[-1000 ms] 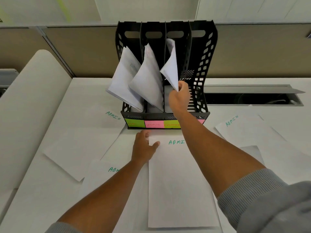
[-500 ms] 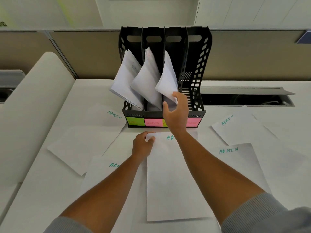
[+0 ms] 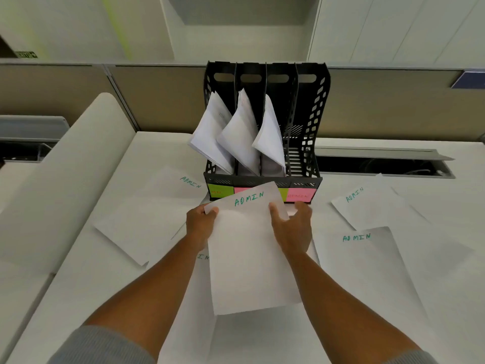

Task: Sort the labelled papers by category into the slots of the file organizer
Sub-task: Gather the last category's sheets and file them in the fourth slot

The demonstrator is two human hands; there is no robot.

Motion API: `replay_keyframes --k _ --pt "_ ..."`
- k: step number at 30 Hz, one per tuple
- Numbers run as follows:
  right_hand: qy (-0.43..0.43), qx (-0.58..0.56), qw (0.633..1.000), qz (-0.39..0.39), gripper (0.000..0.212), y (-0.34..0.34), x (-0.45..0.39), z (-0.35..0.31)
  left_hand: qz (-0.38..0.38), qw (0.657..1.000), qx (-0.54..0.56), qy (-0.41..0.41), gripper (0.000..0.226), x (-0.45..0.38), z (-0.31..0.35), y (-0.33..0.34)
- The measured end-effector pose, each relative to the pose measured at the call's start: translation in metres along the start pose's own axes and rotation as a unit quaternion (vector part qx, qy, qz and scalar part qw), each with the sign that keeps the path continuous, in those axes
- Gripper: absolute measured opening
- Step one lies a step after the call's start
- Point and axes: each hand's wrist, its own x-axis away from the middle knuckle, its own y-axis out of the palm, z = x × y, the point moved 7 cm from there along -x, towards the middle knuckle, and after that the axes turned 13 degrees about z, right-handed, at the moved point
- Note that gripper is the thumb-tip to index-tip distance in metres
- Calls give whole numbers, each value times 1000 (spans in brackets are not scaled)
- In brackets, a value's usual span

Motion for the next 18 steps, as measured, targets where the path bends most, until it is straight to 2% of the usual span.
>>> replay_keyframes --k 2,5,8,10,13,16,18 --pt "50 -13 992 -114 62 15 8 8 7 1000 -14 -7 18 -5 -3 -9" --pt "92 -38 955 -279 45 36 29 11 27 996 -78 19 27 -13 -6 -25" --pt "145 -40 915 -375 35 46 54 14 53 991 -122 22 41 -16 -8 -38" --pt "179 -32 891 -415 33 50 69 16 67 985 -152 41 41 -17 -8 -47" --pt "221 -5 862 -457 38 52 88 19 79 976 -177 100 28 -20 -9 -61" --pt "213 33 864 -455 40 56 95 17 127 943 -261 163 30 -21 -12 -79" --pt "192 57 873 -444 42 59 95 12 157 917 -329 161 35 -22 -18 -89"
